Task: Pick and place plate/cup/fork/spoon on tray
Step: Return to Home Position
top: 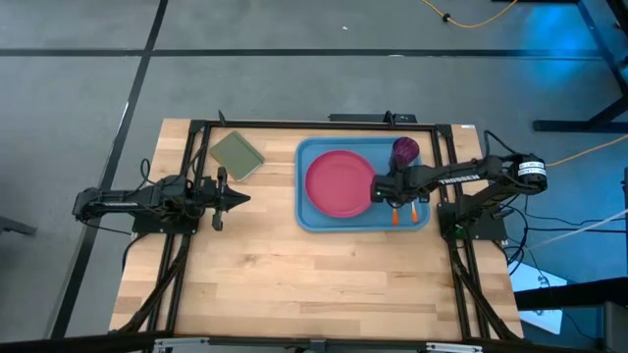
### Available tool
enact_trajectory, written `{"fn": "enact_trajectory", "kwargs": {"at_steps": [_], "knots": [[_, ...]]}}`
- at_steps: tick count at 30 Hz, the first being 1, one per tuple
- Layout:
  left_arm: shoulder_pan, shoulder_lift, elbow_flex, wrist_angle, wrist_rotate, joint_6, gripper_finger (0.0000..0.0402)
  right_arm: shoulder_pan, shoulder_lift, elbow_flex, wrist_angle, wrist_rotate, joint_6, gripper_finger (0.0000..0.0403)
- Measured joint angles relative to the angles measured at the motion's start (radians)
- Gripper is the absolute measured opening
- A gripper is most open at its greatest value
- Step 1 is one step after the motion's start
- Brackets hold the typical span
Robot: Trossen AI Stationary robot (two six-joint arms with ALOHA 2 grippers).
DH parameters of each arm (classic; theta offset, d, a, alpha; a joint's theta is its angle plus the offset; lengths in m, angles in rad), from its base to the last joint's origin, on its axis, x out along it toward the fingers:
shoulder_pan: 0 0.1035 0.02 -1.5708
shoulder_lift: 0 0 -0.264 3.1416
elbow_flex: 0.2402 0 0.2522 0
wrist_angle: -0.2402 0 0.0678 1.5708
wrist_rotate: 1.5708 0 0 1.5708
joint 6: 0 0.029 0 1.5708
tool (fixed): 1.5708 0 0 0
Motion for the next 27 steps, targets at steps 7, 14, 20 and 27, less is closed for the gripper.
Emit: {"fn": "enact_trajectory", "kwargs": {"at_steps": [7,14,20,27], "knots": [[0.000,0.000,0.000,0.000,0.000,0.000,0.0000,0.005,0.000,0.073,-0.123,0.038,0.001,0.0044],[0.000,0.000,0.000,0.000,0.000,0.000,0.0000,0.051,0.000,0.180,-0.185,0.102,-0.021,0.0044],[0.000,0.000,0.000,0.000,0.000,0.000,0.0000,0.121,0.000,0.301,-0.196,0.130,-0.267,0.0044],[0.000,0.000,0.000,0.000,0.000,0.000,0.0000,0.273,0.000,0.375,-0.048,0.380,-0.532,0.0044]]}}
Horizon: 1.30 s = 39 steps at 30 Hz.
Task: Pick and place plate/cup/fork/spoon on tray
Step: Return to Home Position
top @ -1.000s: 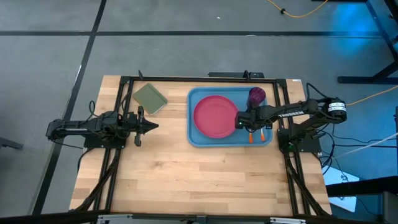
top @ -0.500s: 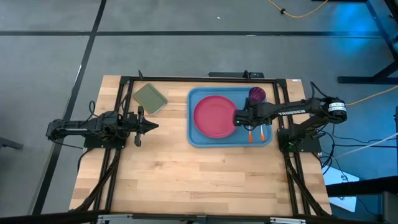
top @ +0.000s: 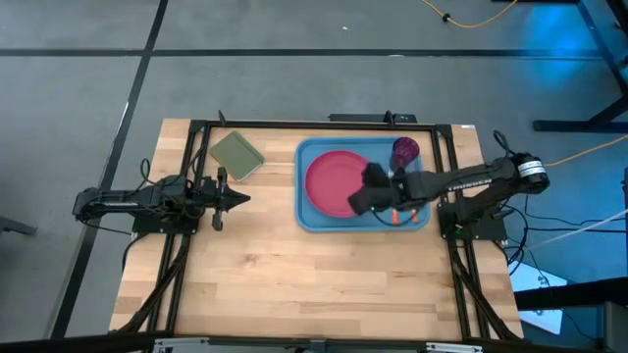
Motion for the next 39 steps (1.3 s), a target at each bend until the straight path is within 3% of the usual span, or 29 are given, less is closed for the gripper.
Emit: {"fn": "enact_trajectory", "kwargs": {"at_steps": [3,12,22,31,39], "knots": [[0.000,0.000,0.000,0.000,0.000,0.000,0.0000,0.054,0.000,0.016,0.093,0.014,-0.155,0.0044],[0.000,0.000,0.000,0.000,0.000,0.000,0.0000,0.103,0.004,0.001,0.379,-0.204,-0.485,0.0044],[0.000,0.000,0.000,0.000,0.000,0.000,0.0000,0.134,-0.008,-0.112,0.559,-0.249,-0.562,0.0044],[0.000,0.000,0.000,0.000,0.000,0.000,0.0000,0.141,-0.106,-0.404,0.986,-0.326,-0.612,0.0044],[0.000,0.000,0.000,0.000,0.000,0.000,0.0000,0.141,-0.239,-0.628,1.061,-0.383,-0.557,0.0044]]}}
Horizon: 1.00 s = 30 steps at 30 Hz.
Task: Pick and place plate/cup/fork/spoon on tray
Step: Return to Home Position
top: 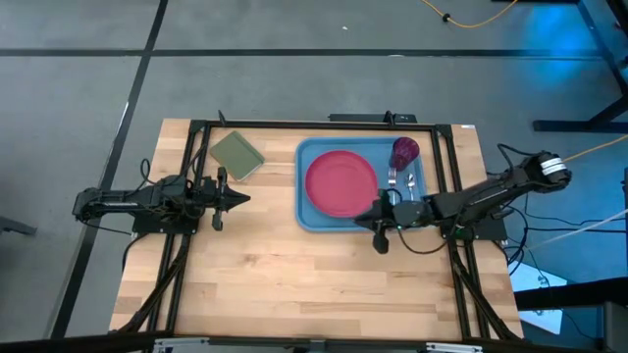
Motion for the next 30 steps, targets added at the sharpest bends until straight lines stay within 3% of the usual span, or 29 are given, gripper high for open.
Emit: {"fn": "enact_trajectory", "kwargs": {"at_steps": [22,30], "knots": [[0.000,0.000,0.000,0.000,0.000,0.000,0.0000,0.000,-0.618,-0.434,0.065,0.003,-0.006,0.0044],[0.000,0.000,0.000,0.000,0.000,0.000,0.0000,0.000,-0.792,-0.436,-0.057,0.004,-0.007,0.0044]]}}
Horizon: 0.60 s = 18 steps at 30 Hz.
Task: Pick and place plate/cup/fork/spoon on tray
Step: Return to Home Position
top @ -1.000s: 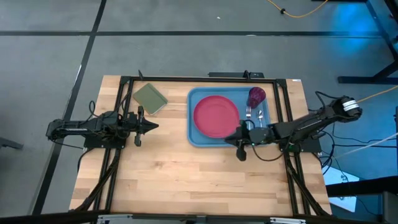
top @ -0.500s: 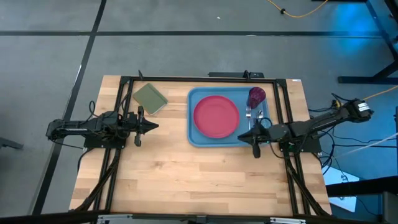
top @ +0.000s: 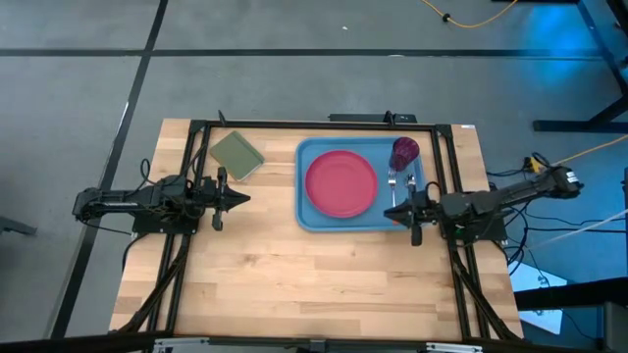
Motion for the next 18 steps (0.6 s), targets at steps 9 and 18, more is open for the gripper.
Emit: {"fn": "enact_trajectory", "kwargs": {"at_steps": [9,18], "knots": [[0.000,0.000,0.000,0.000,0.000,0.000,0.0000,-0.001,-0.143,0.001,-0.130,0.000,0.000,0.0044],[0.000,0.000,0.000,0.000,0.000,0.000,0.0000,-0.001,-0.143,0.001,-0.131,0.000,0.000,0.0044]]}}
